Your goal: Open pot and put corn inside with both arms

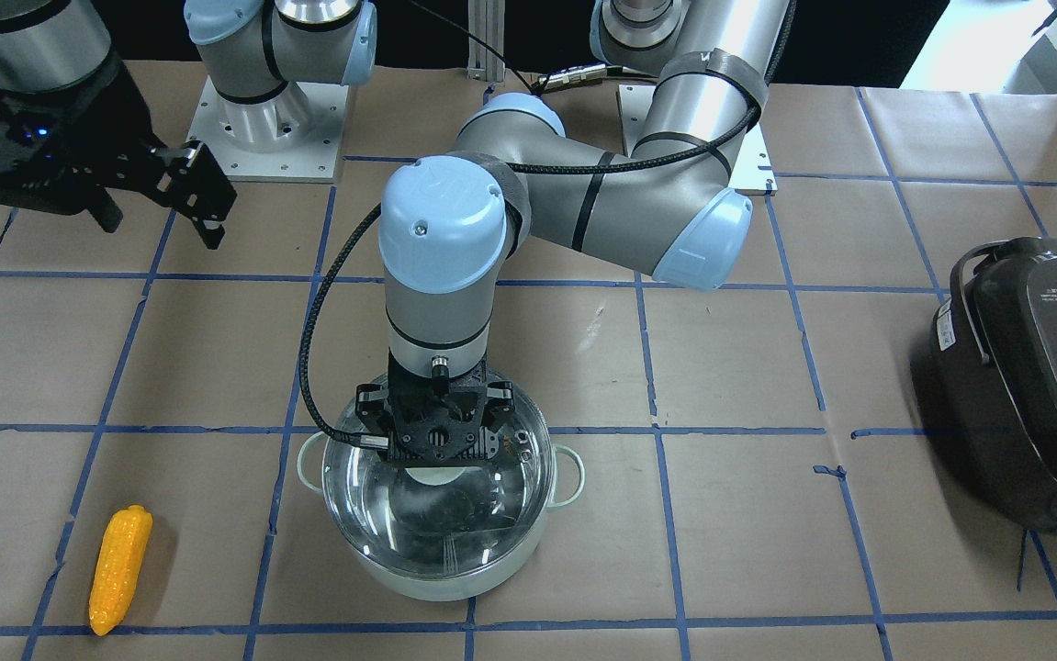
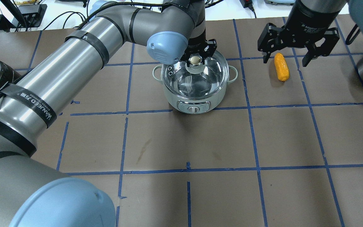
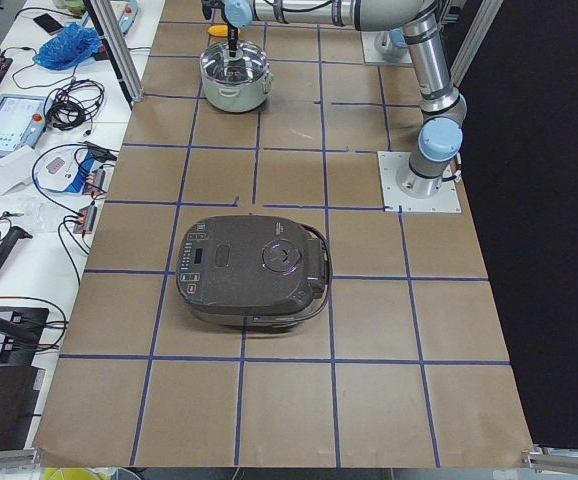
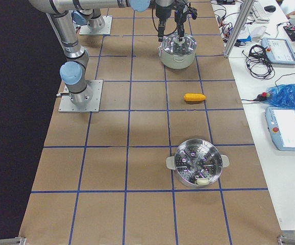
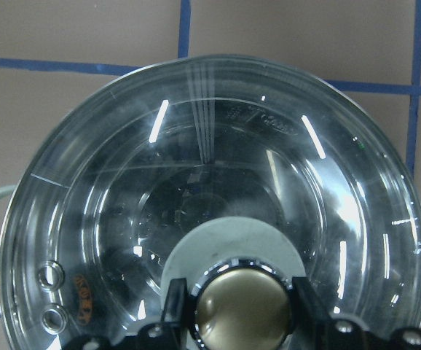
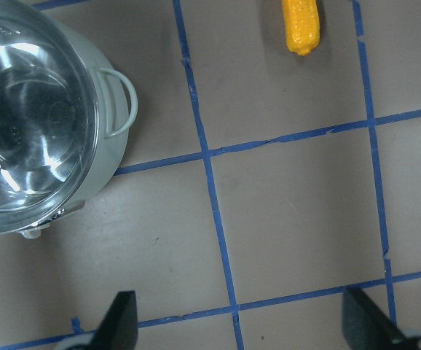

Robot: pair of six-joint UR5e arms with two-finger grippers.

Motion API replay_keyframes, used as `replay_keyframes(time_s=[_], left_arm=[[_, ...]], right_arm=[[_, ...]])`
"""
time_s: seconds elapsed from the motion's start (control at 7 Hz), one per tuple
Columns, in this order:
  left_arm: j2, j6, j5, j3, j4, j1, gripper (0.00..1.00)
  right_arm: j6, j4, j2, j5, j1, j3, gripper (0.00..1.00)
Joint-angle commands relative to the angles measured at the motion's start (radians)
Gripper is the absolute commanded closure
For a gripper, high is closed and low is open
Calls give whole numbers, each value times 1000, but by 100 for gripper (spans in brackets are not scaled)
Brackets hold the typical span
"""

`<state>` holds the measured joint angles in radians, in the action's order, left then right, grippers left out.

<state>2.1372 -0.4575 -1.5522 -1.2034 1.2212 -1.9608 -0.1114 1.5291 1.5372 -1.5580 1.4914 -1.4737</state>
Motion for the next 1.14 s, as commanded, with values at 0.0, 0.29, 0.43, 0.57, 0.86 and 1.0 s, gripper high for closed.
replay_keyframes(time_s=[0.0, 0.29, 0.43, 0.57, 0.86, 1.0], left_arm=[[-87, 17, -8, 4, 61, 19, 86], [-240, 232, 0, -2, 228, 231, 86], [-284, 404, 1, -22, 303, 355, 86], [-273, 548, -2, -44, 301, 458, 88], [-215, 663, 0, -173, 112, 568, 92], [-170, 695, 3, -290, -70, 603, 92]], right_arm=[[67, 73, -108, 6, -57, 35, 0], [148, 300, -326, 9, -133, 33, 3], [200, 360, -403, 9, -144, 29, 6], [281, 408, -446, 1, -175, 23, 8], [286, 570, -518, 1, -181, -42, 10], [285, 609, -544, 12, -180, -65, 12]])
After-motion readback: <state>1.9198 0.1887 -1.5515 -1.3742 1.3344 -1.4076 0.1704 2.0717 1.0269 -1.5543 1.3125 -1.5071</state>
